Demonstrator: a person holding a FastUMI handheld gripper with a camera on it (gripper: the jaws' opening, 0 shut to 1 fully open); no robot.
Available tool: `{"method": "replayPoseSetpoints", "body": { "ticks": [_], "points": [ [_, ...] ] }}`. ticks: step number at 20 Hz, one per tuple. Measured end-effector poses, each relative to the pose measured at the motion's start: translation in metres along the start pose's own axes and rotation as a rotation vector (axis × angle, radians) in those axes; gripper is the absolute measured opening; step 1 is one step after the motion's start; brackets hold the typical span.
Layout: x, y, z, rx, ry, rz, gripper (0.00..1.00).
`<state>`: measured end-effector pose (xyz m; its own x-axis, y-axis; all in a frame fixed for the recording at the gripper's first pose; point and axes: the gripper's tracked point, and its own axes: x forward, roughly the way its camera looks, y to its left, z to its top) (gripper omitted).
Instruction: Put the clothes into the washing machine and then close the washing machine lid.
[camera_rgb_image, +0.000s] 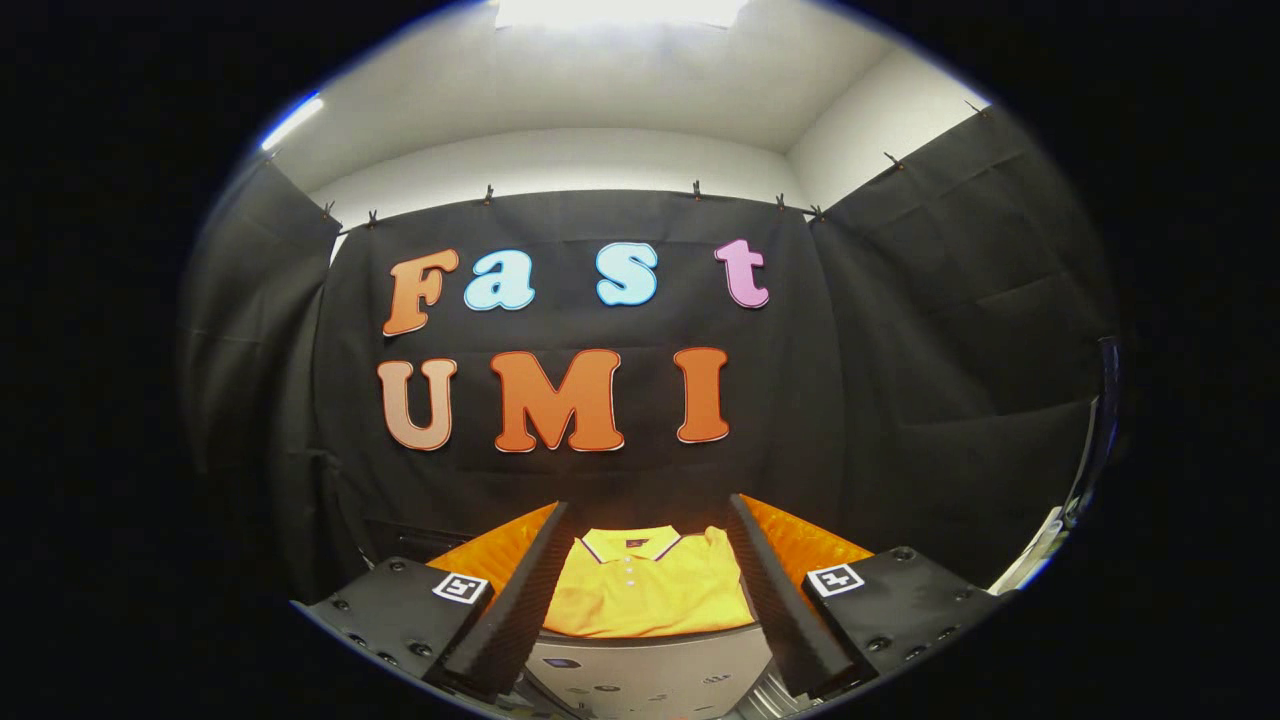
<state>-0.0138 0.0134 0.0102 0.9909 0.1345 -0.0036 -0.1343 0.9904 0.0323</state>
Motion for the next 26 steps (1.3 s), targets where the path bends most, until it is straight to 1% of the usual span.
{"method": "replayPoseSetpoints", "body": {
  "ticks": [4,6,7,9,12,13,15,17,19,22,24,26],
  "points": [
    [0.002,0.001,0.001,-0.002,-0.001,0.003,1.0],
    [0.017,0.004,-0.002,-0.015,0.011,0.017,1.0],
    [0.029,0.005,-0.01,-0.024,0.039,0.026,1.0],
    [0.062,0.011,-0.037,-0.036,0.132,0.052,1.0],
    [0.112,0.033,-0.078,-0.029,0.287,0.109,1.0],
    [0.13,0.041,-0.091,-0.028,0.34,0.137,1.0],
    [0.173,0.05,-0.122,-0.032,0.462,0.163,1.0],
    [0.208,0.05,-0.155,-0.039,0.61,0.161,1.0],
    [0.237,0.052,-0.183,-0.025,0.72,0.152,1.0],
    [0.256,0.05,-0.224,-0.033,0.844,0.129,1.0],
    [0.258,0.043,-0.246,-0.039,0.927,0.105,1.0],
    [0.26,0.041,-0.262,-0.024,0.977,0.095,1.0]
  ]
}}
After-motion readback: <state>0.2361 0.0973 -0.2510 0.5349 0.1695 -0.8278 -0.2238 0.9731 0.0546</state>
